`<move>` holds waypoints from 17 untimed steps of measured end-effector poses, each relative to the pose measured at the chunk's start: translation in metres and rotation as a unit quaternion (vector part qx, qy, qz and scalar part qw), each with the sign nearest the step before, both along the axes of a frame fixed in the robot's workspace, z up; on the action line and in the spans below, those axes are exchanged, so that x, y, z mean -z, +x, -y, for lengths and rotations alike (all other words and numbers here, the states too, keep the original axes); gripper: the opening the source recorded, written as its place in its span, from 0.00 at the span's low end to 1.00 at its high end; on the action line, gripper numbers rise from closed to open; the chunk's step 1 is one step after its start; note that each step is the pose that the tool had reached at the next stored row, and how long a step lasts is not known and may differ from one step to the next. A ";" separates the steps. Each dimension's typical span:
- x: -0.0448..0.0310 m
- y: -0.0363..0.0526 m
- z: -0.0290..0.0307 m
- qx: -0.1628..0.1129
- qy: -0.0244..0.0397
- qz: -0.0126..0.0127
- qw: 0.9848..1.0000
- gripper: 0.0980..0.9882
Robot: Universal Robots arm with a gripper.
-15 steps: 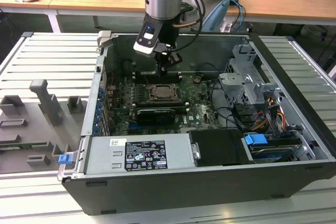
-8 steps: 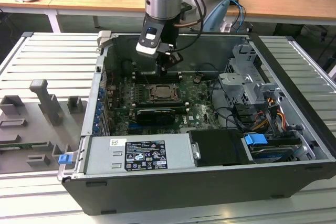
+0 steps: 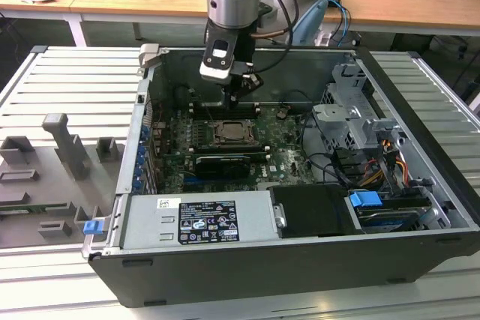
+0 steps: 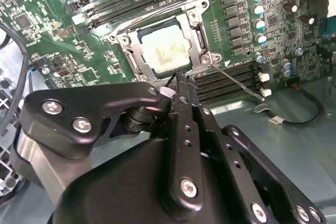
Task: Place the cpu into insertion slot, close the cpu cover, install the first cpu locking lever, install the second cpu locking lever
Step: 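Install the first cpu locking lever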
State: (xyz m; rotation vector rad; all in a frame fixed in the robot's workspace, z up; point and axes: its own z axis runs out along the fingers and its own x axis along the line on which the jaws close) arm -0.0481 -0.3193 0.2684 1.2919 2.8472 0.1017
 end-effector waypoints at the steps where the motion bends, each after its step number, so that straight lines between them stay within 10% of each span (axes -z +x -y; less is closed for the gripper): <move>1: 0.0001 0.0000 0.0000 -0.021 0.000 0.000 1.000 0.01; 10: 0.0011 -0.0001 0.0000 -0.122 0.000 0.000 0.992 0.01; 17: 0.0013 0.0000 0.0000 -0.210 0.000 0.000 0.978 0.01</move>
